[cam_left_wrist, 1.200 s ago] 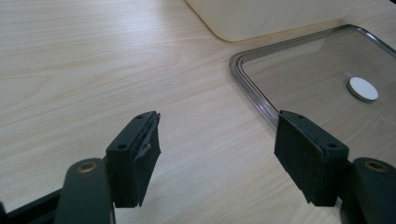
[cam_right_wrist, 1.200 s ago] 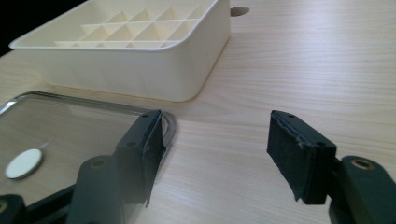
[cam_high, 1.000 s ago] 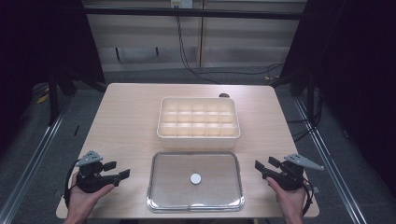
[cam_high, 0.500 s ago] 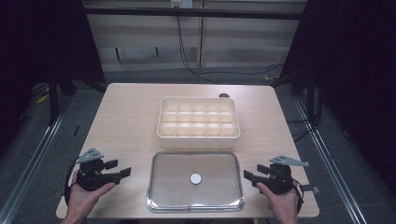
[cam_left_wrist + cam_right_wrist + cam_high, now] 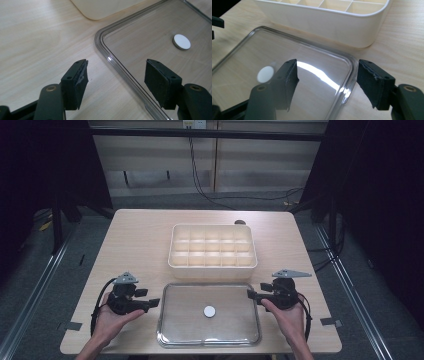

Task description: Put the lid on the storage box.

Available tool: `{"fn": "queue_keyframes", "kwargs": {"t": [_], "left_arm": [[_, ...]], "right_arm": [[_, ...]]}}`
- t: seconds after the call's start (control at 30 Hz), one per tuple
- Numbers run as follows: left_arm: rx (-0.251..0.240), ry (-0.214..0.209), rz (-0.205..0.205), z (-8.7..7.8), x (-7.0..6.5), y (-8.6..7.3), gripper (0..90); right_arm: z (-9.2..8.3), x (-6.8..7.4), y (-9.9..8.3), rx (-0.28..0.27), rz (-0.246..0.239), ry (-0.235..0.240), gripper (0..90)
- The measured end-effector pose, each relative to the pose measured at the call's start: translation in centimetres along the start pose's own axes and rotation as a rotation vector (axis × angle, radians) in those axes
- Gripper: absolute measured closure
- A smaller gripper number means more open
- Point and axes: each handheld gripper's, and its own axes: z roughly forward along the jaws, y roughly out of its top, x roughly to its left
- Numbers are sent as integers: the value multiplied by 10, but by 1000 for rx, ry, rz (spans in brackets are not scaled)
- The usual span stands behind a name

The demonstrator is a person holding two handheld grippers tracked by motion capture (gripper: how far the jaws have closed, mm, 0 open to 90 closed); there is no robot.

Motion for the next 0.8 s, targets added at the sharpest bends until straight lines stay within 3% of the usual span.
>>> {"fn": "queue_keyframes", "kwargs": {"t": [0.03,0.07,0.1,0.13,0.17,0.2,0.3,0.37,0.4,0.5,0.8], "left_arm": [[4,-16,-18,3,1,-2,357],[16,-13,-15,4,1,-3,363],[15,2,-6,5,0,-5,363],[11,10,-3,5,0,-6,363],[15,-5,-41,7,1,-10,363],[15,-5,-41,7,1,-10,363],[38,-5,-20,15,-6,-15,392],[39,-4,-11,17,-8,-16,393],[49,-8,11,19,-12,-15,402],[68,3,28,22,-13,-16,419],[68,-23,3,26,-12,-16,470]], "right_arm": [[0,0,0,0,0,0,362],[6,-4,-5,-3,2,-44,377],[6,-4,-5,-3,2,-44,377],[7,-7,-6,31,-8,-50,377],[6,-10,-7,25,7,-33,378],[6,-12,-9,25,22,-25,393],[10,-17,-18,54,50,-16,422],[12,-17,-21,81,42,-16,453],[13,-16,-22,80,40,-23,460],[14,-12,-22,84,37,-25,505],[21,-11,-27,116,13,-73,567]]}}
